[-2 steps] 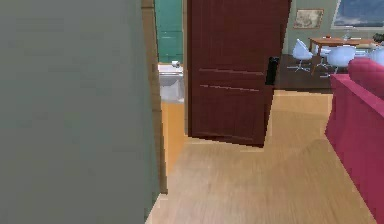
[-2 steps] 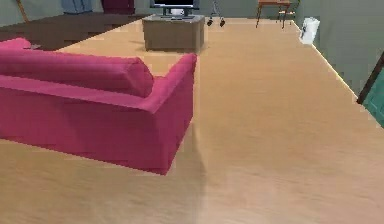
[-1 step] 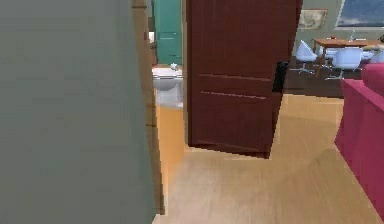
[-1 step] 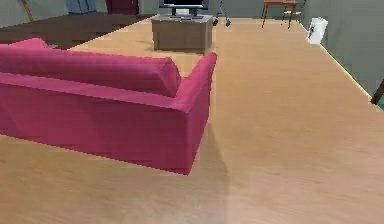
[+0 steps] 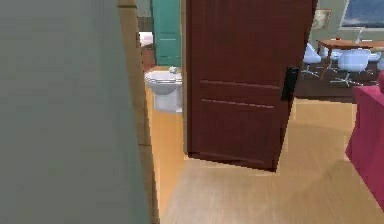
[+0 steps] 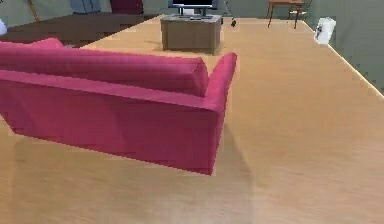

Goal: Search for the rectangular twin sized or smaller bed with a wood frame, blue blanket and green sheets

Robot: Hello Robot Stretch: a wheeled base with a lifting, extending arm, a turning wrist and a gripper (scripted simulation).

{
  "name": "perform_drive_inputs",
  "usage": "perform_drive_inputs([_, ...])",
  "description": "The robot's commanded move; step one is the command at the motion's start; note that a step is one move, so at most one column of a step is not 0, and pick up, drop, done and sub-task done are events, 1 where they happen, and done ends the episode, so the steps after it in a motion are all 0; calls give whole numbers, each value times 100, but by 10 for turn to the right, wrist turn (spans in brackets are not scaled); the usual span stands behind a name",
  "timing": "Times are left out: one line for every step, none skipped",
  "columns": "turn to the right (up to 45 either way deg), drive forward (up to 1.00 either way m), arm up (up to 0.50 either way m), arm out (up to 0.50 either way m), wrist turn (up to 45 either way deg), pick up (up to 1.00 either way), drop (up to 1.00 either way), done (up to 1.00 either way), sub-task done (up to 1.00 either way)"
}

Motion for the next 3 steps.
perform_drive_inputs([450,0,0,0,0,0,0,0,0])
perform_drive_inputs([450,0,0,0,0,0,0,0,0])
perform_drive_inputs([150,0,0,0,0,0,0,0,0])
